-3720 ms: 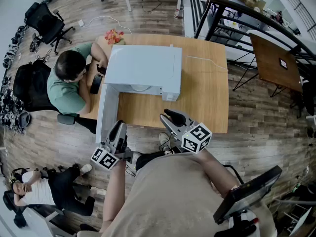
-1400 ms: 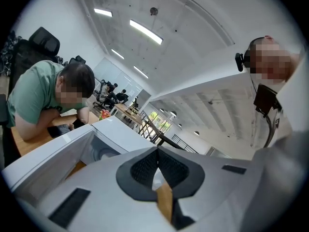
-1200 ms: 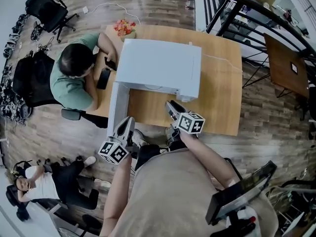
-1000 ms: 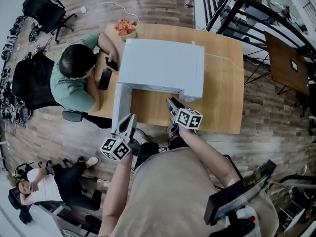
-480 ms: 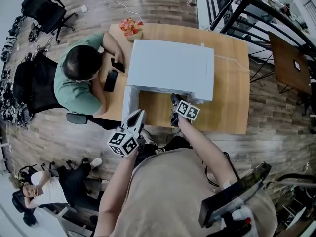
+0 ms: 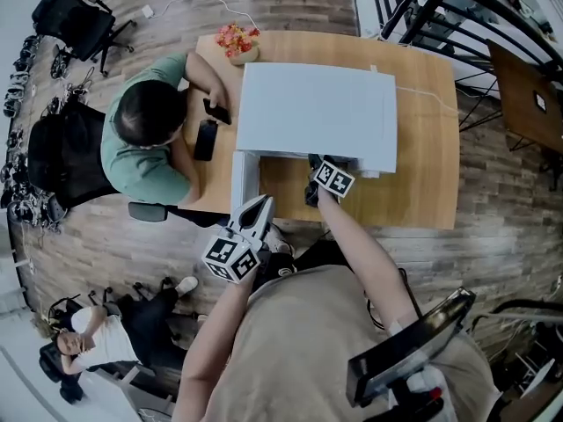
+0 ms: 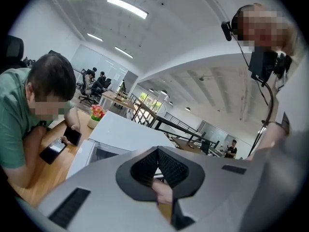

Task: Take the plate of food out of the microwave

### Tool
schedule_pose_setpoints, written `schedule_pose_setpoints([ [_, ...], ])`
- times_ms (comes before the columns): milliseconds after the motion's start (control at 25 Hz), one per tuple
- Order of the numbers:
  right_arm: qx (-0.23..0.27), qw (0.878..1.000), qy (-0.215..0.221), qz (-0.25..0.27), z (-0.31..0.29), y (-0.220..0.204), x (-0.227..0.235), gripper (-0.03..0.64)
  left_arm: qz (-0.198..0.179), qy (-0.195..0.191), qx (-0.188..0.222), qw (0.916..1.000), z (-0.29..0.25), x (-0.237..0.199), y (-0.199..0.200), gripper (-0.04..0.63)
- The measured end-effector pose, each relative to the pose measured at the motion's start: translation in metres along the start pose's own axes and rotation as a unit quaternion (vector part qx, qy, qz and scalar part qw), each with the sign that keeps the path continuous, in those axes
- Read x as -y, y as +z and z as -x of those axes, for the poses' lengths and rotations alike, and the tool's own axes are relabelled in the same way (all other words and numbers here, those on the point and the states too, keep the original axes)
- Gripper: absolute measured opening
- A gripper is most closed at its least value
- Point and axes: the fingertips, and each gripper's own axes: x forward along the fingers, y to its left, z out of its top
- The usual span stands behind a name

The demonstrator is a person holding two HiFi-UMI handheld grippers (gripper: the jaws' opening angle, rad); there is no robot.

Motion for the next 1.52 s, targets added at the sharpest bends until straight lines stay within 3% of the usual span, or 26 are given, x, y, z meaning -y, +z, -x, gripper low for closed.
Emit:
schedule_pose_setpoints([
  [480, 0.029, 0.994, -0.101, 0.011, -0.031, -0.002, 0.009, 0.242, 0.010, 0.001, -0.019, 0.9998, 0.024, -0.029, -0.011, 0.005],
  [680, 0.035, 0.992, -0.110, 0.057, -0.031, -0.009, 0.008, 0.238, 0.013, -0.010, -0.031, 0.9994, 0.031, -0.030, -0.019, 0.005],
  [800, 0.037, 0.992, -0.108, 0.051, -0.027, -0.005, 0.011, 0.206, 0.015, -0.018, -0.035, 0.9991, 0.032, -0.029, -0.021, 0.005],
  [960, 0.053, 0.995, -0.090, -0.004, -0.019, -0.001, 0.021, 0.131, 0.014, -0.028, -0.036, 0.9989, 0.031, -0.026, -0.022, 0.005],
  [1160, 0.059, 0.992, -0.018, -0.107, -0.011, -0.006, 0.025, 0.077, 0.013, -0.031, -0.038, 0.9987, 0.030, -0.021, -0.025, 0.005],
  [1360, 0.064, 0.976, 0.048, -0.203, 0.000, -0.005, 0.024, 0.035, 0.012, -0.027, -0.038, 0.9988, 0.026, -0.015, -0.027, 0.005],
  [1520, 0.053, 0.953, 0.099, -0.281, 0.014, -0.007, 0.015, 0.020, 0.013, -0.021, -0.035, 0.9991, 0.025, -0.008, -0.026, 0.005],
])
